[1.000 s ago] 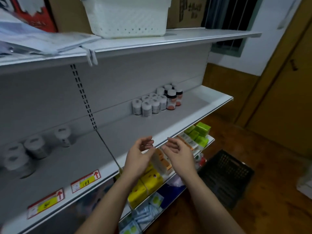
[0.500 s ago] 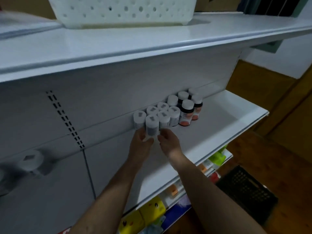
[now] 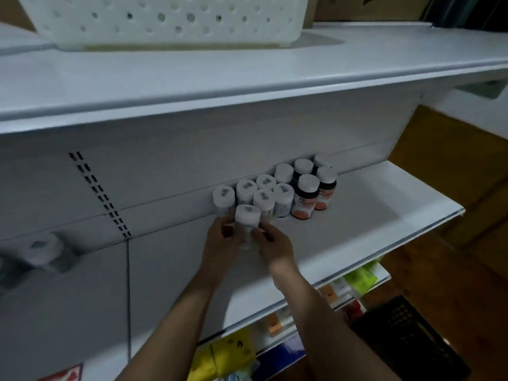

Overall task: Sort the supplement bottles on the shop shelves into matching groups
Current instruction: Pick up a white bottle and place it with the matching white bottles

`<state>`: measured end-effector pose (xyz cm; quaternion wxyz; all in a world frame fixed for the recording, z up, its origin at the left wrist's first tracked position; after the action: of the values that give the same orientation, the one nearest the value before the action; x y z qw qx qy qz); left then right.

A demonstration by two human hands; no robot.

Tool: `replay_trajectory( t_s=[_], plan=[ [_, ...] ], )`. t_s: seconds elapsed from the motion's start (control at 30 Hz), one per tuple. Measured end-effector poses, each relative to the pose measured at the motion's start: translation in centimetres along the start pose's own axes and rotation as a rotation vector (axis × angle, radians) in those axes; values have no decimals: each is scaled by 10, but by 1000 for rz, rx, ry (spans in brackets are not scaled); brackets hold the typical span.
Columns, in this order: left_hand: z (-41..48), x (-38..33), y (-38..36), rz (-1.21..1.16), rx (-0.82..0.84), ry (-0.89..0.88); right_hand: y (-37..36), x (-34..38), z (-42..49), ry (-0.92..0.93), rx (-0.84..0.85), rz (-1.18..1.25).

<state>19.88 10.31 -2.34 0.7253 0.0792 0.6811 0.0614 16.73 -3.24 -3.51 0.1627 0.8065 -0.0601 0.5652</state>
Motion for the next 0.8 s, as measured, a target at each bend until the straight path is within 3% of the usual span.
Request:
replay_trajectory(
  t_s=[0.27, 0.43, 0.57, 0.67, 0.8],
  plan=[
    [-136, -51, -35, -131, -130, 39, 83, 0, -100, 54, 252, 199],
    [-231, -113, -68, -115, -268, -136, 160, 0, -182, 154, 332, 284],
    [-289, -146, -97, -264, -240, -187, 206, 17, -234, 325, 318, 236],
    [-314, -158, -113, -417, -168, -164, 222, 27, -260, 440, 397, 166],
    [-337, -172, -113, -481, -175, -177, 234, 27, -273, 369, 509, 294]
  ],
)
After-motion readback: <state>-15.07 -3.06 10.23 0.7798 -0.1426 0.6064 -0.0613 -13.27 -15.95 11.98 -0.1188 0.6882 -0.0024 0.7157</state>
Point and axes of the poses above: each hand's wrist, its own z-axis towards the middle knuckle, its own y-axis out of the back of the hand, x = y × z, the point moved 7 cm from there along z, towards the middle knuckle, and after that the axes turned 9 degrees about -y, right-handed, at the moved point
